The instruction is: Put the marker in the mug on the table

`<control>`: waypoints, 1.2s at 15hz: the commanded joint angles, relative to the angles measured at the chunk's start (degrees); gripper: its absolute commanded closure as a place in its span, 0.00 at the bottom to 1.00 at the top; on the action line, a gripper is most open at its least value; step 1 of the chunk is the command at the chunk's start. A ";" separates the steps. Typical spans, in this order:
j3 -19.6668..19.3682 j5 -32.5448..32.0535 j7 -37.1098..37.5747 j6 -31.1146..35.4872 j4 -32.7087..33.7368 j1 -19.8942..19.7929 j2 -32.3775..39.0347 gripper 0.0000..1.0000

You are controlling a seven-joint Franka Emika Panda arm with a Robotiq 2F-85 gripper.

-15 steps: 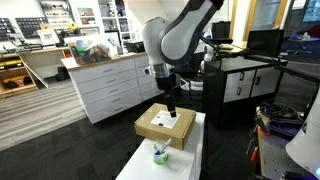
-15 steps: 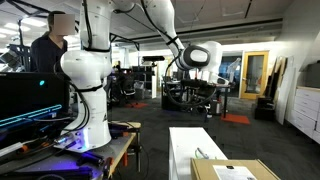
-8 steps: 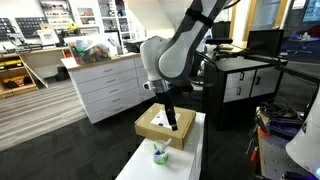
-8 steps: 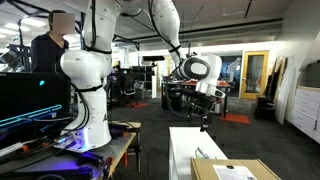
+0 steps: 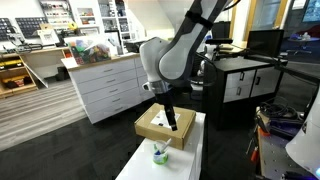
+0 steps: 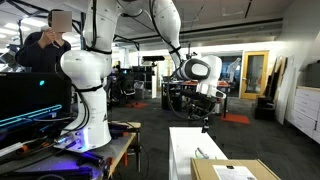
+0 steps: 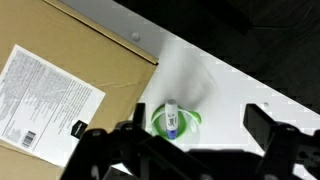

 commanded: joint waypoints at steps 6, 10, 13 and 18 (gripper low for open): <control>-0.51 -6.70 -0.87 10.96 -0.15 0.25 8.01 0.00; -0.26 -8.56 -1.53 13.73 0.65 -0.13 11.27 0.00; 0.28 -8.55 -3.42 15.82 1.48 -0.85 13.62 0.00; 0.57 -8.70 -5.66 16.63 3.51 -1.11 17.45 0.00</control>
